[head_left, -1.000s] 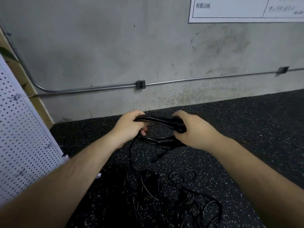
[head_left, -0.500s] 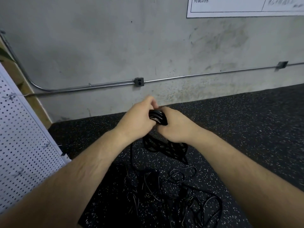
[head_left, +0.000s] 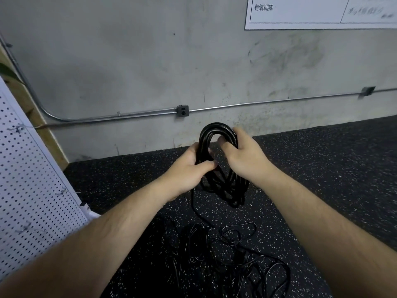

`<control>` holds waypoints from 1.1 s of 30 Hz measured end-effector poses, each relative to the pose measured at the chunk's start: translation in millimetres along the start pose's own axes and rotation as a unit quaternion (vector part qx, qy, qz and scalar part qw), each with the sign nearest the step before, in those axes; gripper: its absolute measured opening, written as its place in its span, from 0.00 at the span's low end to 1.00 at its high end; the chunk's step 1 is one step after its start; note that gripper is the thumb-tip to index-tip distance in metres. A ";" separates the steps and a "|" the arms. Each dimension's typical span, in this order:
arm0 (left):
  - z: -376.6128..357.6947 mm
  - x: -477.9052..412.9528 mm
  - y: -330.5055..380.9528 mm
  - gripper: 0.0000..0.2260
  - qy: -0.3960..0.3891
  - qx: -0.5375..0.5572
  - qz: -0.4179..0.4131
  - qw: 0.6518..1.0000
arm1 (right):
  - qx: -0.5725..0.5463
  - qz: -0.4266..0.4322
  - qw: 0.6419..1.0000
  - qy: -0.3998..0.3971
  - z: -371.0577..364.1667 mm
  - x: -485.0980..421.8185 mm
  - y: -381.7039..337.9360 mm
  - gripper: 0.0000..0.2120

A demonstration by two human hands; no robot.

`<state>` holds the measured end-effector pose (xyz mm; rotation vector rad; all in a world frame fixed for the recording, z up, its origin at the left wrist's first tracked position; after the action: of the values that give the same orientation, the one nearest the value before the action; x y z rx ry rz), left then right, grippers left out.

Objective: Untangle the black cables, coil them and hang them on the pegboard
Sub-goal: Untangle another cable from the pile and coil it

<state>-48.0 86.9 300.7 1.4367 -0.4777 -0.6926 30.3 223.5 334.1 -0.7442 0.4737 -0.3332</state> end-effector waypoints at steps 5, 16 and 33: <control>0.8 -0.5 7.0 0.06 0.042 -0.031 -0.043 0.998 | 0.015 -0.051 0.998 -0.031 -12.4 4.5 7.4 0.09; 1.0 -6.7 3.9 0.16 -0.134 -0.324 -0.129 0.928 | 0.494 0.183 0.846 -0.084 13.2 16.2 -37.1 0.40; 8.4 -16.7 -4.7 0.09 -0.047 -0.255 -0.021 0.965 | 0.411 0.095 0.902 -0.090 27.2 2.3 0.7 0.09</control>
<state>-66.4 92.2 298.6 0.9330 -0.3098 -0.8495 46.5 238.3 350.3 0.0999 0.1887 -0.2439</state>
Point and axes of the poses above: each hand's wrist, its own x-axis away from the middle knuckle, its own z-axis out of the back of the hand, y = z × x, the point moved 2 cm from there along -x, towards the middle knuckle, and after that the axes turned 14 degrees about x, right-handed, at the moved point
